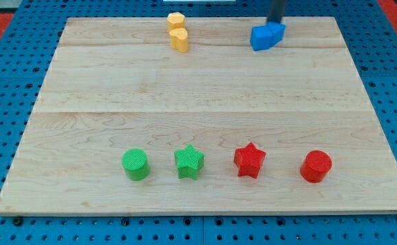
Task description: Slide the blue cube towards the center left
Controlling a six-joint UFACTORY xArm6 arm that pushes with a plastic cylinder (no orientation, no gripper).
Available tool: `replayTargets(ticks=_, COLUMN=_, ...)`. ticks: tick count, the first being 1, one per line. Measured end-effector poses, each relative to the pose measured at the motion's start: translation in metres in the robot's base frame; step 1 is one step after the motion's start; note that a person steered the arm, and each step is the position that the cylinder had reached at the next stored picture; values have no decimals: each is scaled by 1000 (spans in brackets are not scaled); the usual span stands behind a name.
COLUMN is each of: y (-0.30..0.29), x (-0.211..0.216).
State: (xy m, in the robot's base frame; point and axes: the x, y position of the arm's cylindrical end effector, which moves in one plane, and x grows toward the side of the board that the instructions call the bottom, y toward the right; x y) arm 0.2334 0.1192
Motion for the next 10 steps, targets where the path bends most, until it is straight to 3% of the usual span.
replayTargets(ticks=1, y=-85, x=55)
replayTargets(ticks=2, y=-121, x=72)
replayTargets(ticks=3, y=-115, x=33)
replayTargets(ticks=4, y=-71, x=45)
replayTargets(ticks=5, y=-62, x=93)
replayTargets(ticks=6, y=-49, x=114)
replayTargets(ticks=7, y=6, x=95)
replayTargets(ticks=8, y=11, x=134)
replayTargets(ticks=10, y=-170, x=157)
